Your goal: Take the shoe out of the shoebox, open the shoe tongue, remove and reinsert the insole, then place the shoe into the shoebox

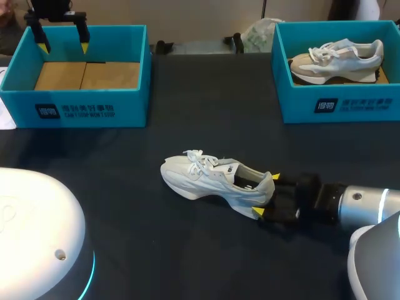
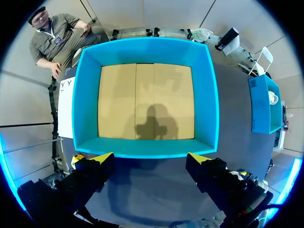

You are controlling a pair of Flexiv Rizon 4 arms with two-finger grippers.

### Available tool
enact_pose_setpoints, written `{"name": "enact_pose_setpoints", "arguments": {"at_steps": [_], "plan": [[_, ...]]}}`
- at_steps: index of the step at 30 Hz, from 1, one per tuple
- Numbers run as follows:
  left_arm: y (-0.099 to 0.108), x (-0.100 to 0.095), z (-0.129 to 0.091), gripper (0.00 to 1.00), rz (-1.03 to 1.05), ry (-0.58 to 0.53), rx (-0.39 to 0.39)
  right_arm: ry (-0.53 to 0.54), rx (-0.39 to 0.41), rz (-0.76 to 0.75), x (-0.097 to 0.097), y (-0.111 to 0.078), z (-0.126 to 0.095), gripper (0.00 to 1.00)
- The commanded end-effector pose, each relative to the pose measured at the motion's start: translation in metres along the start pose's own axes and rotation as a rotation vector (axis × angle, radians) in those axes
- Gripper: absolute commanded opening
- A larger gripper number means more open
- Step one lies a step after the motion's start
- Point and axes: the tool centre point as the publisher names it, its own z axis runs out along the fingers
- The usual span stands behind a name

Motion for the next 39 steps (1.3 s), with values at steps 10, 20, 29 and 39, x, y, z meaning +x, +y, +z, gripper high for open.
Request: {"name": "enact_pose_setpoints", "arguments": {"at_steps": [10,20,29,39], "plan": [[0.0,0.0,0.0,1.0,0.0,0.0,0.0,0.016,-0.012,0.011,-0.001,0.004,0.017,1.0],[0.0,0.0,0.0,1.0,0.0,0.0,0.0,0.041,-0.015,-0.009,-0.004,0.006,0.021,0.15],[0.0,0.0,0.0,1.0,0.0,0.0,0.0,0.145,-0.021,-0.053,-0.009,0.007,0.017,0.0],[0.0,0.0,0.0,1.0,0.0,0.0,0.0,0.292,-0.002,-0.095,-0.021,0.005,0.007,0.0]]}}
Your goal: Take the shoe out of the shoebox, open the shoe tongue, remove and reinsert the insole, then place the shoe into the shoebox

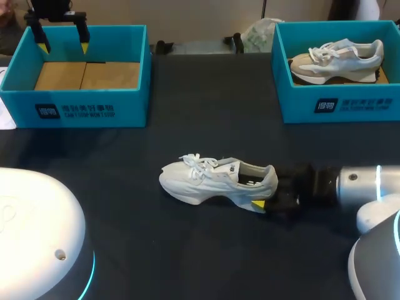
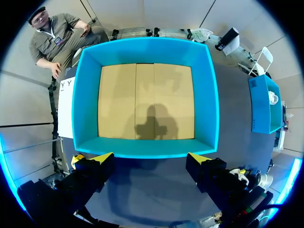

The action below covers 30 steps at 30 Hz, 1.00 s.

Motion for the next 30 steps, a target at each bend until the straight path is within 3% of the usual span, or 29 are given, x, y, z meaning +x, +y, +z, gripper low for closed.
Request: {"name": "enact_pose_setpoints", "arguments": {"at_steps": [1,13,30], "plan": [[0.0,0.0,0.0,1.0,0.0,0.0,0.0,0.125,0.011,-0.013,-0.0085,-0.0001,-0.0081,0.0],[0.0,0.0,0.0,1.0,0.0,0.0,0.0,0.27,0.011,-0.069,-0.0142,-0.002,-0.008,0.0],[0.0,0.0,0.0,1.0,0.0,0.0,0.0,0.285,0.037,-0.072,-0.0118,-0.005,-0.0019,0.0]]}}
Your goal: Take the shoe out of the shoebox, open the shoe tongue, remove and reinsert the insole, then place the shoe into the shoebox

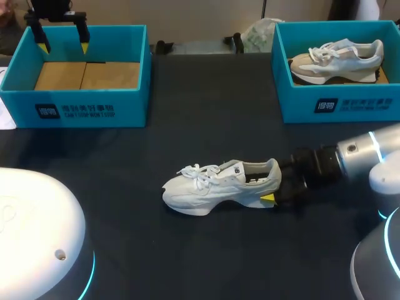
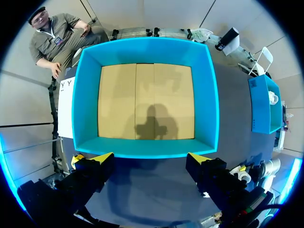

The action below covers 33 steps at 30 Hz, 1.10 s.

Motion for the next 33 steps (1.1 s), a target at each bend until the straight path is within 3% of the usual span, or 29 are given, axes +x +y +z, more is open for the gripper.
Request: {"name": "enact_pose_setpoints", "arguments": {"at_steps": [1,15,16,18,19,24,33], "plan": [[0.0,0.0,0.0,1.0,0.0,0.0,0.0,0.004,0.006,0.002,0.0,0.0,0.004,0.0],[0.0,0.0,0.0,1.0,0.0,0.0,0.0,0.004,0.006,0.002,0.0,0.0,0.004,0.0],[0.003,0.005,-0.007,1.0,-0.015,-0.014,0.043,0.004,0.006,0.002,0.0,0.0,0.004,0.0],[0.007,0.012,-0.017,1.0,-0.051,0.012,0.026,0.004,0.006,0.002,0.0,0.0,0.004,0.0],[0.009,0.015,-0.02,1.0,-0.044,-0.013,0.055,0.004,0.006,0.002,0.0,0.0,0.004,0.0],[0.019,0.031,-0.033,1.0,-0.105,-0.001,0.033,0.004,0.006,0.002,0.0,0.0,0.004,0.0],[0.063,0.065,-0.043,1.0,-0.138,-0.013,0.061,0.004,0.006,0.002,0.0,0.0,0.004,0.0]]}}
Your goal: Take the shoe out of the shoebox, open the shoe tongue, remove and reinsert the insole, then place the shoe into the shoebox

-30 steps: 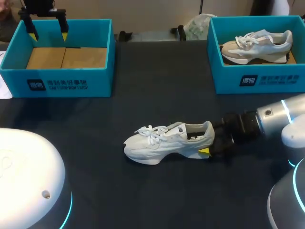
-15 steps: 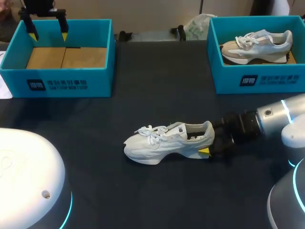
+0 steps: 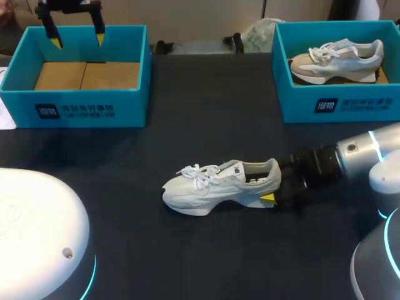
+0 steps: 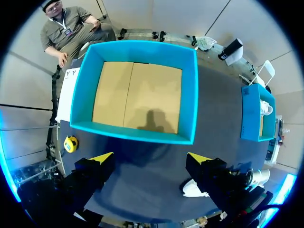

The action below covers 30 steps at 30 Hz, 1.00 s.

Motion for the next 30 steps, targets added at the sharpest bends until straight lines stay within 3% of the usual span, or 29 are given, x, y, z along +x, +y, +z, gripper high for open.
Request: {"name": "enact_pose_setpoints", "arguments": {"at_steps": [1,17,30], "plan": [[0.03,0.01,0.0,1.0,-0.012,-0.025,0.042,0.002,0.004,0.001,0.001,-0.001,0.003,0.0],[0.147,0.073,0.001,1.0,-0.008,-0.032,0.059,0.002,0.004,0.001,0.001,-0.001,0.003,0.0],[0.21,0.114,0.024,1.0,-0.044,-0.055,0.041,0.002,0.004,0.001,0.001,-0.001,0.003,0.0]]}}
